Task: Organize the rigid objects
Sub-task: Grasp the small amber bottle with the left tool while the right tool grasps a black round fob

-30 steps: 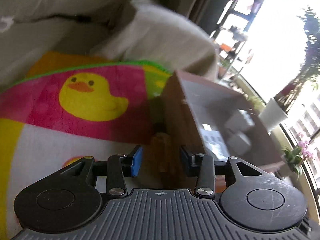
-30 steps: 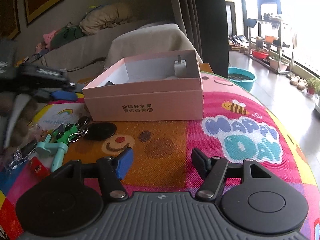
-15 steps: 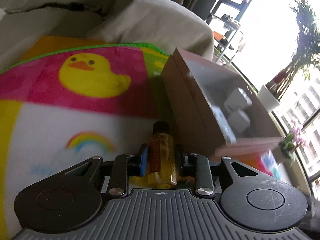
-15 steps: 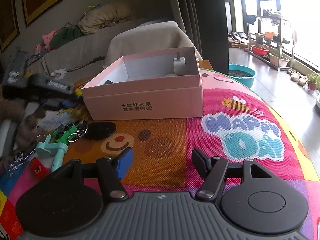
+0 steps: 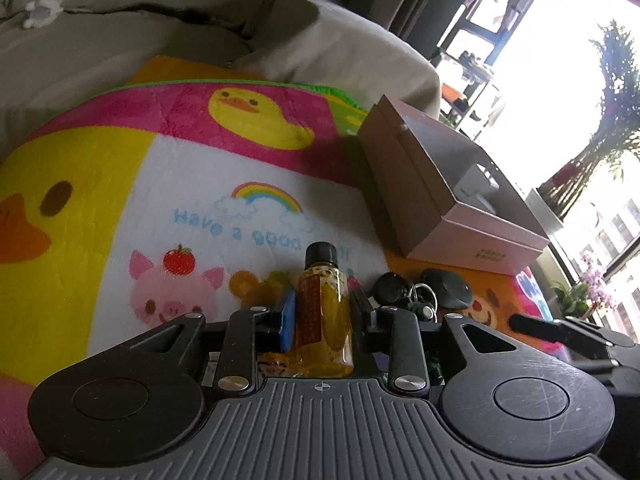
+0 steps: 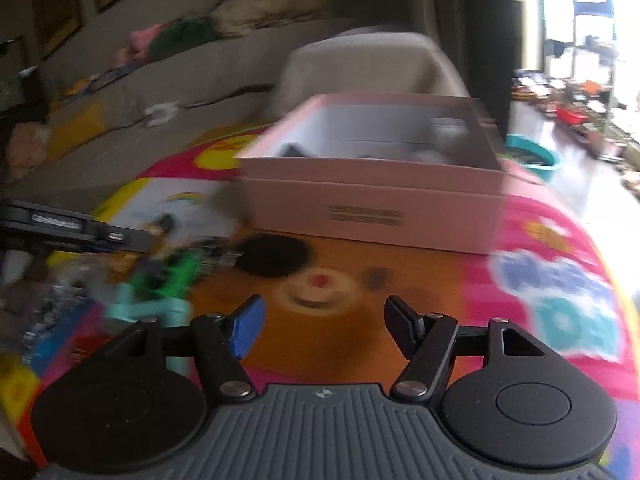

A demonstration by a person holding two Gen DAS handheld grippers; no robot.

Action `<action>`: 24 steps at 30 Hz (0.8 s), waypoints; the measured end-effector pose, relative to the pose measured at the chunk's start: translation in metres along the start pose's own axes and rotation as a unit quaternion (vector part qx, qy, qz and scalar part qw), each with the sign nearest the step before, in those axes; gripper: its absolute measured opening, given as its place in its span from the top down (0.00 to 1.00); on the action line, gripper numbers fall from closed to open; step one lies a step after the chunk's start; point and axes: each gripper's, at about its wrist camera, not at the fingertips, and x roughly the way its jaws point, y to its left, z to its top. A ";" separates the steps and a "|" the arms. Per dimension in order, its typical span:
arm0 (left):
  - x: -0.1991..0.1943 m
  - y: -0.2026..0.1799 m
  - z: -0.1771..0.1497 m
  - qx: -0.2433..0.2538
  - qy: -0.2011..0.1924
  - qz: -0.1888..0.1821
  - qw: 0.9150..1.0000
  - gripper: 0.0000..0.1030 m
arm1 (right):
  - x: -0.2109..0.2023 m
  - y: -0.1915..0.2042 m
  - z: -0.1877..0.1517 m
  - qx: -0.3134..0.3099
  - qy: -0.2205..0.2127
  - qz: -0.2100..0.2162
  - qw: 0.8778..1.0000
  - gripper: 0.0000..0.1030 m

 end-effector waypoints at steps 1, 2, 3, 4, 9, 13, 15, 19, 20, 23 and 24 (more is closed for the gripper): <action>0.000 0.002 -0.001 -0.003 -0.001 -0.003 1.000 0.68 | 0.002 0.009 0.002 -0.008 0.004 0.023 1.000 0.35; 0.001 0.003 -0.002 -0.005 -0.002 -0.006 1.000 0.68 | 0.002 0.018 0.004 -0.017 0.007 0.049 0.999 0.35; 0.001 0.003 -0.003 -0.007 -0.003 -0.008 1.000 0.68 | 0.003 0.027 0.004 -0.027 0.011 0.071 0.997 0.35; 0.001 0.003 -0.003 -0.007 -0.004 -0.008 1.000 0.68 | 0.004 0.038 0.004 -0.041 0.014 0.084 0.996 0.36; 0.000 0.003 -0.005 -0.004 -0.009 -0.009 1.000 0.68 | 0.021 0.050 0.021 -0.058 -0.011 -0.002 0.998 0.36; 0.000 0.003 -0.007 -0.008 -0.014 -0.009 1.000 0.68 | 0.055 0.032 0.032 -0.016 0.029 -0.008 0.999 0.31; 0.000 0.001 -0.008 -0.003 -0.015 -0.007 1.000 0.68 | 0.060 0.032 0.030 -0.027 0.015 0.006 1.000 0.27; -0.001 -0.001 -0.009 0.004 -0.016 -0.003 1.000 0.68 | 0.066 0.040 0.033 -0.048 0.010 0.005 0.999 0.41; -0.001 -0.002 -0.009 0.006 -0.017 -0.002 1.000 0.68 | 0.064 0.041 0.034 -0.054 0.014 0.001 0.998 0.42; -0.001 -0.005 -0.010 0.013 -0.019 0.006 1.000 0.68 | 0.048 0.039 0.031 -0.066 0.009 -0.017 0.998 0.45; -0.001 -0.007 -0.010 0.017 -0.020 0.010 1.000 0.68 | 0.040 0.034 0.030 -0.065 0.005 -0.019 0.998 0.45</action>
